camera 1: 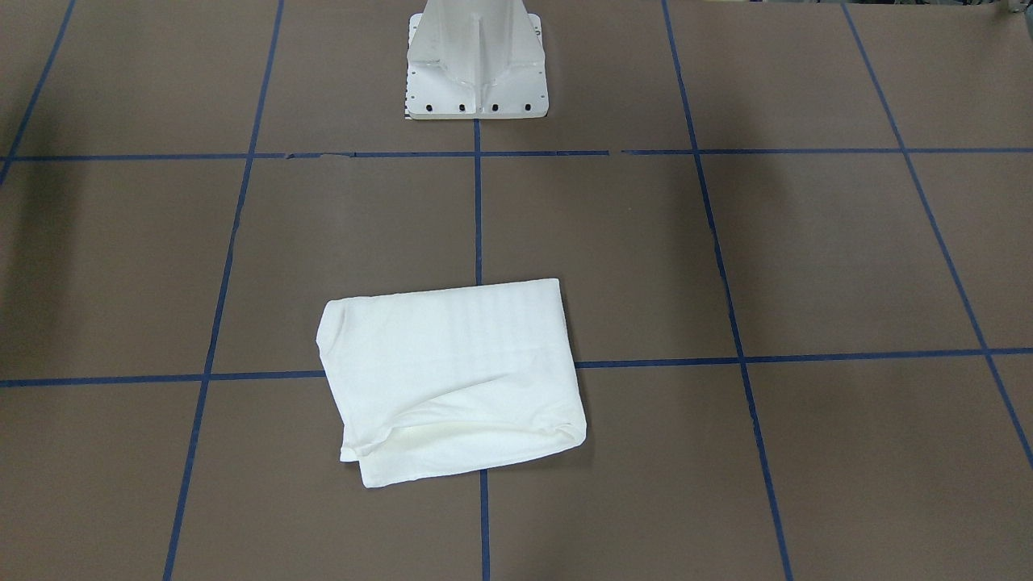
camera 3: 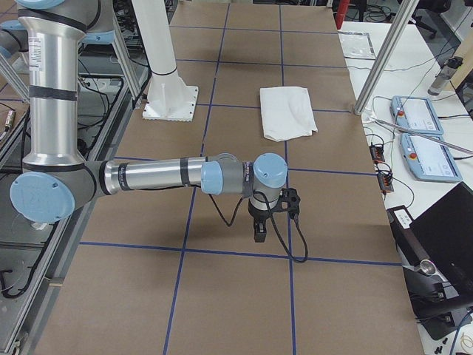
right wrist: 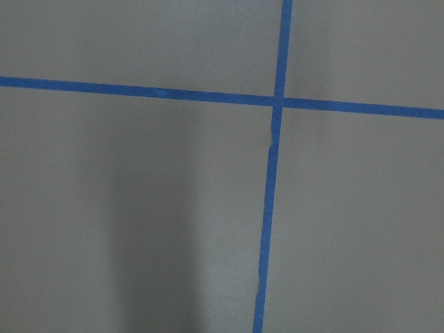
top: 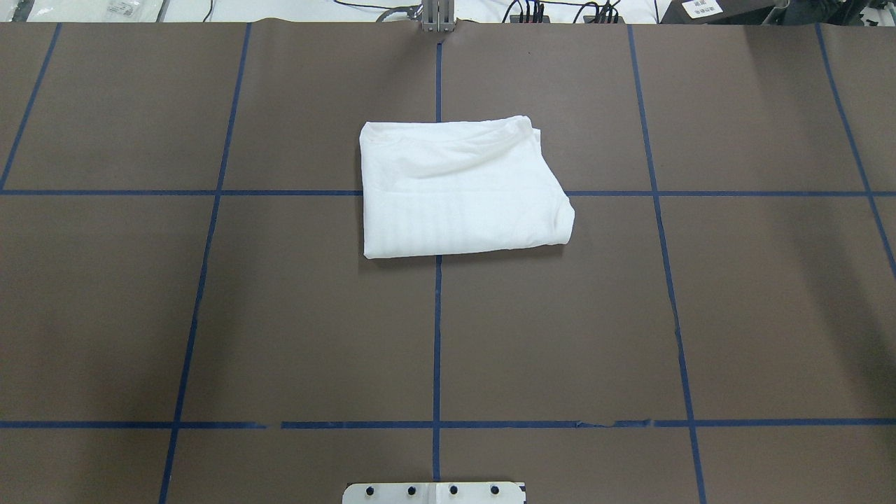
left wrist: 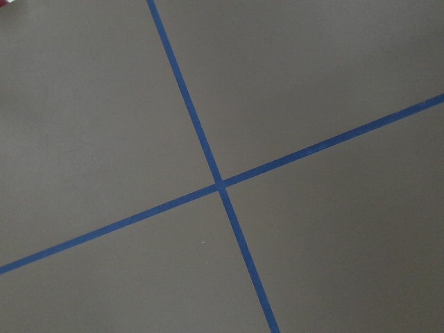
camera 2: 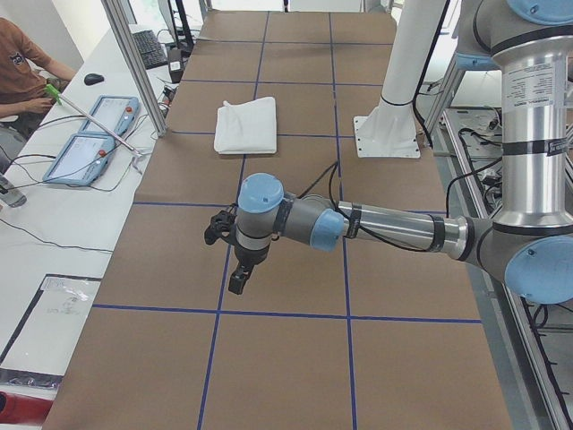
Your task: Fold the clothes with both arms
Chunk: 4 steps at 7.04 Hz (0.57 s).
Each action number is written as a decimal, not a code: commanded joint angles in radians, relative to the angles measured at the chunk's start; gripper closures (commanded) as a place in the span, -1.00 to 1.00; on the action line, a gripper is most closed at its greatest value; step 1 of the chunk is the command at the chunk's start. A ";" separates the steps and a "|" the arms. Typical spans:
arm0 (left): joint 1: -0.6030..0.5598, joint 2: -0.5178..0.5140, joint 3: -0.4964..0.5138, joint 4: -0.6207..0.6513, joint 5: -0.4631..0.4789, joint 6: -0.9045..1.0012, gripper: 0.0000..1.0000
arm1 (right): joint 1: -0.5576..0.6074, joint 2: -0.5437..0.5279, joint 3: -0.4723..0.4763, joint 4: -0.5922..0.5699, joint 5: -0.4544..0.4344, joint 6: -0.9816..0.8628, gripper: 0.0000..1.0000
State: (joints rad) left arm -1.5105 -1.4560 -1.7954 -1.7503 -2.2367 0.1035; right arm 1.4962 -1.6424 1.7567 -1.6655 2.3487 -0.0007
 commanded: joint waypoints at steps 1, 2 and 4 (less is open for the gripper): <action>-0.004 0.008 -0.004 0.000 -0.077 0.004 -1.00 | -0.002 -0.002 0.006 0.001 0.012 -0.001 -1.00; -0.004 0.019 0.023 -0.027 -0.142 0.007 -1.00 | -0.001 -0.005 0.009 0.000 0.023 -0.001 -1.00; -0.007 0.007 0.051 -0.058 -0.144 -0.004 -1.00 | -0.001 -0.008 0.006 -0.002 0.021 0.005 -1.00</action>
State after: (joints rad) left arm -1.5154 -1.4412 -1.7586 -1.7952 -2.3698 0.1069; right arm 1.4954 -1.6478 1.7641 -1.6661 2.3701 0.0026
